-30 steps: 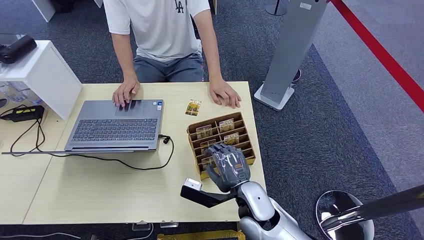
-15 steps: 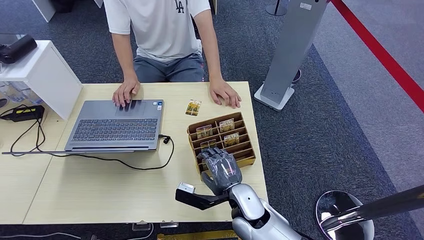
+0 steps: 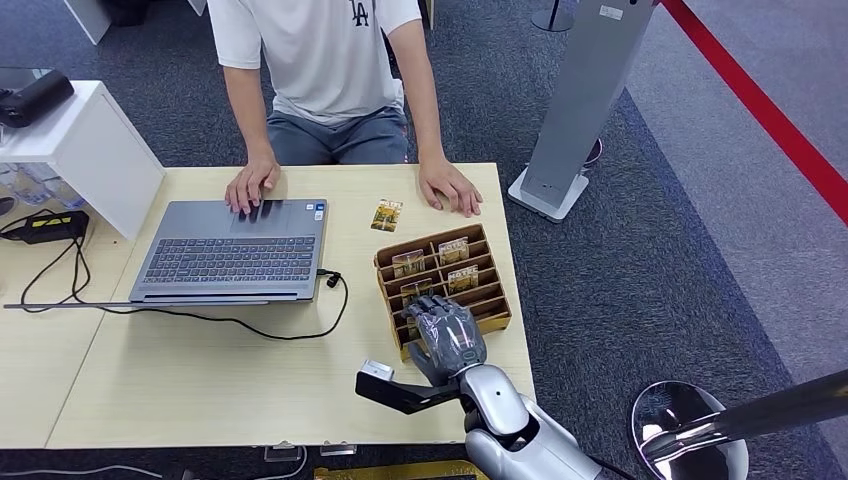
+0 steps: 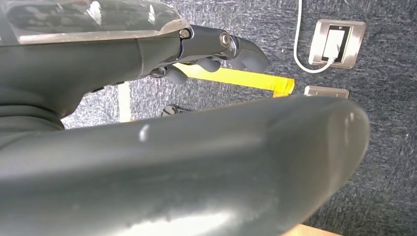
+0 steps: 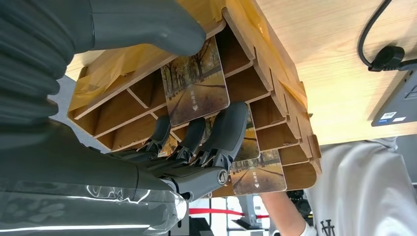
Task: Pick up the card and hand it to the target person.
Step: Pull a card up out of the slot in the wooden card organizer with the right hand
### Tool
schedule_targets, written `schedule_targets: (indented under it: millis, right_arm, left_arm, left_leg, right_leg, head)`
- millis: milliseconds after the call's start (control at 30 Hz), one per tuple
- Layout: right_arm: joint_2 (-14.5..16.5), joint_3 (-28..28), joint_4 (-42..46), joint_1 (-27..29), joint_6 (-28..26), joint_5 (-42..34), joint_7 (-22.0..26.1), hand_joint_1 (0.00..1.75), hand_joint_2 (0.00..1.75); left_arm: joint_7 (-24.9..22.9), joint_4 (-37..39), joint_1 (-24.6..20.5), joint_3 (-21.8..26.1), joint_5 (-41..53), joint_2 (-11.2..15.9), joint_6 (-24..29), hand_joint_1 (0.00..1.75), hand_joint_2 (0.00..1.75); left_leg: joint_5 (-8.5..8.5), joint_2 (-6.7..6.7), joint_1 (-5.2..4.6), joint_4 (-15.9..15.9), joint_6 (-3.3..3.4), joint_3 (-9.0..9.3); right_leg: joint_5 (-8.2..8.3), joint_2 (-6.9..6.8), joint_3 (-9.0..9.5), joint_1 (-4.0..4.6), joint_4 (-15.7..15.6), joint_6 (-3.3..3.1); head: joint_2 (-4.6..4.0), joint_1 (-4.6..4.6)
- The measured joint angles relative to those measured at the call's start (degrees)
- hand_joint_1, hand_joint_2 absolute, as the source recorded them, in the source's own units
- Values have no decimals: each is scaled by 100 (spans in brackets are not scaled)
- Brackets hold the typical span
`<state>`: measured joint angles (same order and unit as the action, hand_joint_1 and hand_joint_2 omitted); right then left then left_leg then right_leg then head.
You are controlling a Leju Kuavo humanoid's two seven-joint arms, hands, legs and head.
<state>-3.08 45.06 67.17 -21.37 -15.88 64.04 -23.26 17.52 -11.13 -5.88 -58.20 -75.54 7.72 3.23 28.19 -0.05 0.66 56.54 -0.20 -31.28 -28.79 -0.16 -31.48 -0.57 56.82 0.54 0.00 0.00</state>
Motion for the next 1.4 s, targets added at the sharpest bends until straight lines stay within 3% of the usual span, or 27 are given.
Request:
schedule_targets:
  millis: [133, 367, 867, 1100, 1400]
  right_arm:
    - [-82, -81, 227, 29, -13, -23, -80, 83, 175]
    - [-227, -214, 548, 69, -13, -98, -157, 132, 175]
    - [-270, -212, 623, 151, 29, -194, -167, 143, 175]
    - [-257, -194, 584, 149, 67, -261, -135, 165, 175]
    - [-357, -204, 907, 105, 95, -328, -86, 166, 175]
  left_arm:
    - [1, 0, -1, 9, -16, 3, 8, 0, 0]
    - [9, -4, -2, 6, -21, 12, 7, 0, 0]
    - [29, -5, -5, -2, -17, 38, 1, 0, 0]
    - [30, -5, -6, -1, -19, 54, 10, 0, 0]
    - [138, -6, -7, -19, 20, 56, 31, 0, 0]
  left_leg:
    - [3, -4, 0, 7, 0, -6]
    - [2, -7, 0, 7, 1, -5]
    - [3, -7, 1, 6, 1, -1]
    - [4, -7, 1, 8, -1, -4]
    - [3, -6, 1, 8, -1, -4]
  right_leg:
    - [-4, -4, -5, 0, 6, 1]
    - [-4, -8, -3, 0, 5, 2]
    - [-5, -7, -2, 1, 4, 1]
    - [-5, -7, -4, 1, 6, 2]
    - [-5, -6, -6, 1, 7, 1]
  head:
    - [0, 0]
    - [0, 0]
    - [0, 0]
    - [0, 0]
    - [0, 0]
